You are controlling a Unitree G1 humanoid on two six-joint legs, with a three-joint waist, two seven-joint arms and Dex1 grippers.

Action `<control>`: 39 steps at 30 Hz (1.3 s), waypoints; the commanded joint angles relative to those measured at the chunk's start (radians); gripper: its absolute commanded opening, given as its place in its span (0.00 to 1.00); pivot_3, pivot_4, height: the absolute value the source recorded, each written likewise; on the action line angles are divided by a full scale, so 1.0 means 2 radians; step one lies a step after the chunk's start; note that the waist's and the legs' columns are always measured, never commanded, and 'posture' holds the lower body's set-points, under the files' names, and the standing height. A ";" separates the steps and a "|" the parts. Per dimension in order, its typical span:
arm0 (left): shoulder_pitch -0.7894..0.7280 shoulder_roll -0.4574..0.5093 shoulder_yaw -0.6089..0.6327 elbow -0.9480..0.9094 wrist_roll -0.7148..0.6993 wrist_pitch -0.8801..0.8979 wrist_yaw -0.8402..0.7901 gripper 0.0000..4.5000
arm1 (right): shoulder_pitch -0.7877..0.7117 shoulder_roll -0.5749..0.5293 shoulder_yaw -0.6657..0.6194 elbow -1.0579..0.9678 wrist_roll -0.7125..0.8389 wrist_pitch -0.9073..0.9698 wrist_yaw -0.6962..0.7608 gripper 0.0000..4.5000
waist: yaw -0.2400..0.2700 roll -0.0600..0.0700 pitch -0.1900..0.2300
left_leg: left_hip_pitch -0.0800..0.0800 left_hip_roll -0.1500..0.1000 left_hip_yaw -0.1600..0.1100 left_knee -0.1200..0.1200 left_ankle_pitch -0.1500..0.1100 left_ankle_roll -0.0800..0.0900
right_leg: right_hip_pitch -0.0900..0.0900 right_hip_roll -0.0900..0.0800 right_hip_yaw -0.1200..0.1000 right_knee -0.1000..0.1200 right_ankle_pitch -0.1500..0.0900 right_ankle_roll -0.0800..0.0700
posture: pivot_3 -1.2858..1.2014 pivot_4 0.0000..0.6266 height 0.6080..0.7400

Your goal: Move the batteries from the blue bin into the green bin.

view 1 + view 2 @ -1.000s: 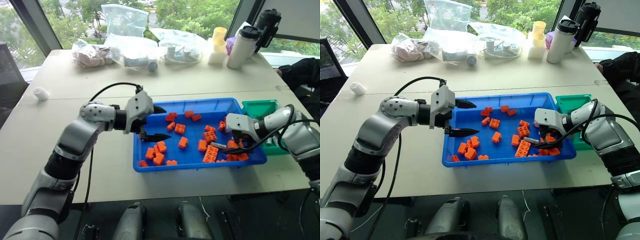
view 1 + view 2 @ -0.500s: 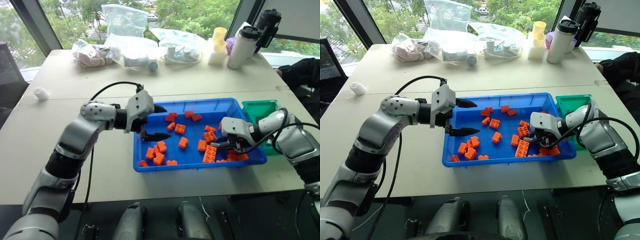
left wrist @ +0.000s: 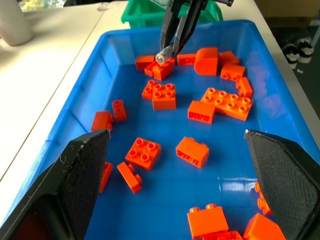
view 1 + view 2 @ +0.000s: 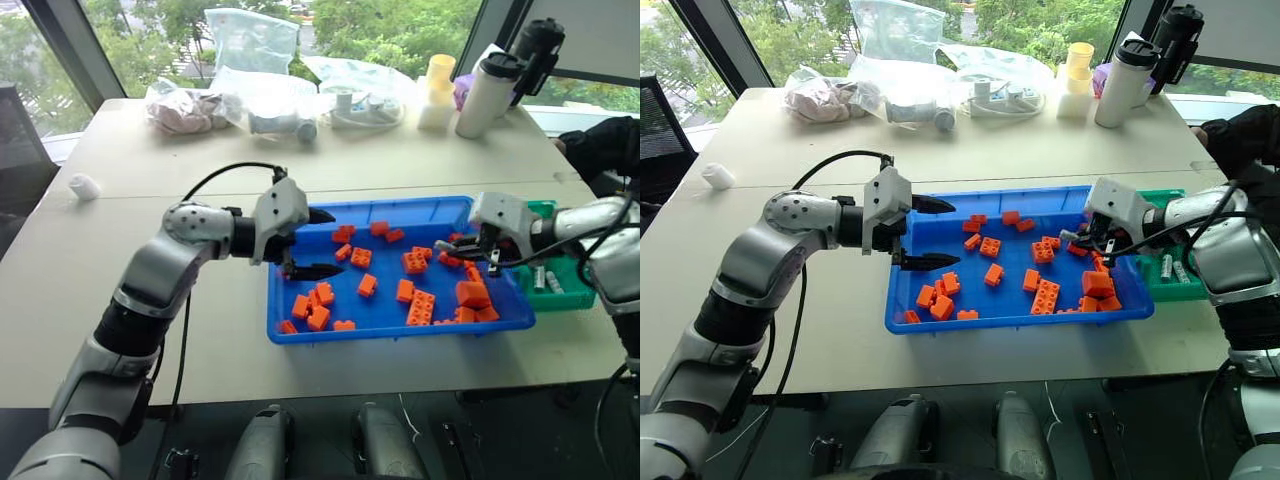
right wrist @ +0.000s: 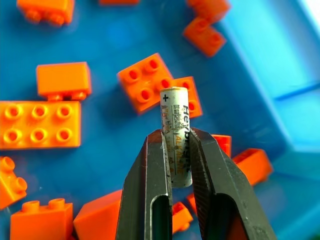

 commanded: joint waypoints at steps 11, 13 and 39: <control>-0.094 -0.091 -0.008 0.089 -0.026 -0.037 -0.033 1.00 | 0.094 -0.009 -0.247 -0.006 0.048 0.101 -0.185 0.00 | 0.003 0.000 0.000 | 0.001 0.000 0.001 0.000 0.000 0.000 | 0.000 0.001 0.001 0.000 0.000 0.000 | 0.52 0.24 1.00; -0.095 -0.089 -0.017 0.103 -0.011 -0.051 -0.038 1.00 | 0.108 -0.011 -0.246 -0.007 0.053 0.104 -0.188 0.00 | -0.002 0.001 -0.001 | 0.001 0.000 0.001 0.000 0.000 0.000 | 0.000 0.001 0.001 0.000 0.000 0.000 | 0.52 0.24 1.00; 0.049 0.110 0.123 -0.069 -0.061 0.074 -0.011 1.00 | 0.200 -0.009 -0.322 -0.152 0.240 0.161 -0.112 0.98 | -0.001 0.001 0.000 | 0.000 0.001 0.000 -0.001 0.000 0.000 | 0.000 0.001 0.001 0.000 0.000 0.000 | 0.52 0.24 1.00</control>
